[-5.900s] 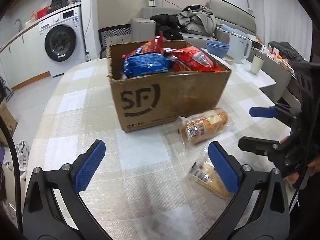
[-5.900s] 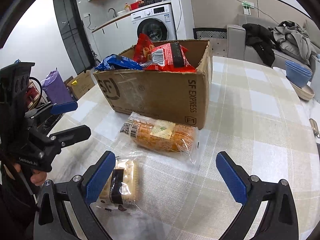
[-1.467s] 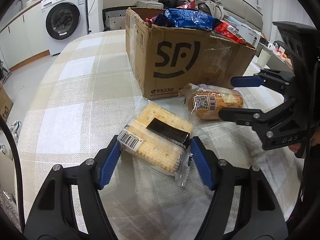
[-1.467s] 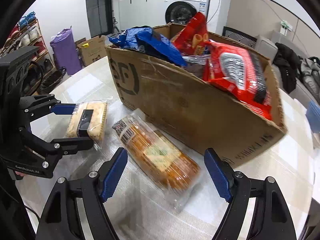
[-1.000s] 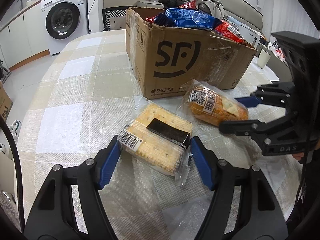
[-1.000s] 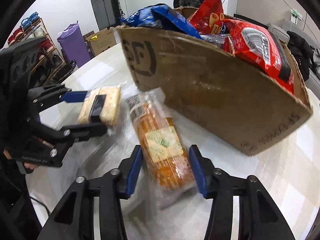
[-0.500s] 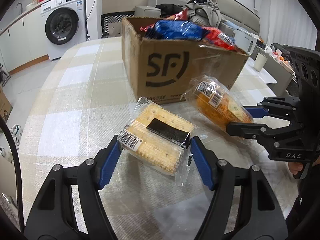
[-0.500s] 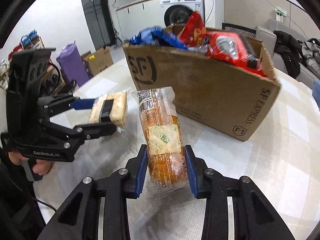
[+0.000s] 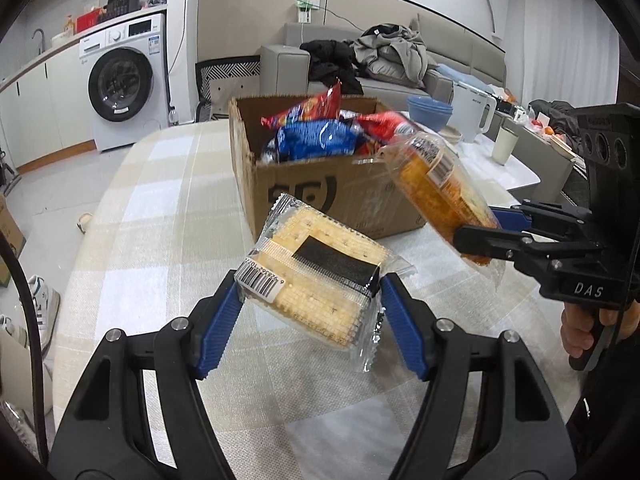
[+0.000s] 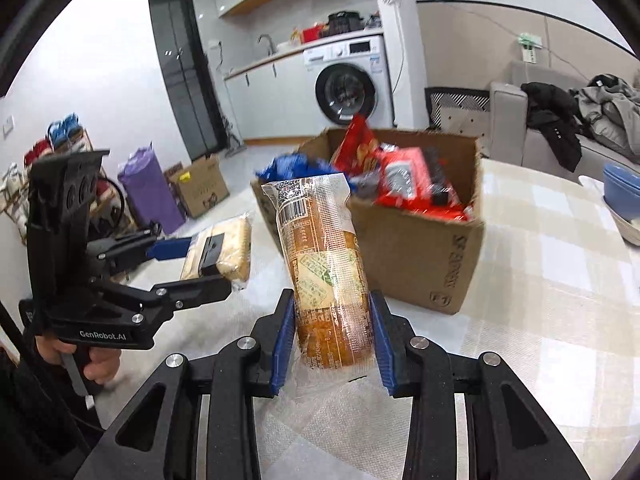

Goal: Organize snacks
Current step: 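Lift and carry the cracker pack and bread bag over the box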

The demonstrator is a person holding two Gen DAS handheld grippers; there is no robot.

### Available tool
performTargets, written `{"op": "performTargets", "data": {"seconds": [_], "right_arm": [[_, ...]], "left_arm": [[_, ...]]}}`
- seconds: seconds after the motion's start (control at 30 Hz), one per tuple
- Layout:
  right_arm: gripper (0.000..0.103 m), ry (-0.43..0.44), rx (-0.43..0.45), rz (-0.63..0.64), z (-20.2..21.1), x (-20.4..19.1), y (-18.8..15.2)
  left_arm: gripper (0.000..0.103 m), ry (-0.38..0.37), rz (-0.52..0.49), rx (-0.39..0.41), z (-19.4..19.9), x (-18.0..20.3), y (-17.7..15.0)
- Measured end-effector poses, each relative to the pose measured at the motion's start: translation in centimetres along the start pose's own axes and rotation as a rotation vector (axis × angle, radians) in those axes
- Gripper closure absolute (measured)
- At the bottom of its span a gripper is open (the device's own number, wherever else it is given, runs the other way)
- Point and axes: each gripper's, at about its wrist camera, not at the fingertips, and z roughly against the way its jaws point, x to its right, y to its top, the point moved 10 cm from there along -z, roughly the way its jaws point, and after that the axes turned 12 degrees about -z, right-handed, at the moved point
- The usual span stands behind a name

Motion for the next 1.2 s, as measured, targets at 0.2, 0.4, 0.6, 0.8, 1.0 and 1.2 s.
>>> {"op": "performTargets", "data": {"seconds": [0.2, 0.4, 0.6, 0.8, 1.0, 1.2], "right_arm": [[0.067, 0.011, 0.062, -0.029, 1.2, 0.1, 1.8], [0.067, 0.007, 0.117, -0.05, 2.1, -0.4, 4.2], [0.067, 0.0, 0.171, -0.086, 3.0, 0.1, 7.0], [0.067, -0.008, 0.184, -0.095, 2.5, 0.2, 8.4], [0.067, -0.01, 0.189, -0.105, 1.4, 1.0, 9.8], [0.067, -0.023, 0.209, -0.132, 1.1, 2.3, 10.9]], "left_arm": [[0.036, 0.002, 0.021, 0.046, 2.1, -0.2, 1.9], [0.035, 0.015, 0.039, 0.085, 3.5, -0.9, 4.1], [0.035, 0.029, 0.04, 0.105, 4.1, -1.3, 6.3], [0.035, 0.046, 0.024, 0.106, 4.3, -1.2, 7.9], [0.035, 0.045, 0.021, 0.104, 3.7, -1.1, 9.6], [0.035, 0.047, 0.017, 0.088, 2.4, -1.4, 10.5]]}}
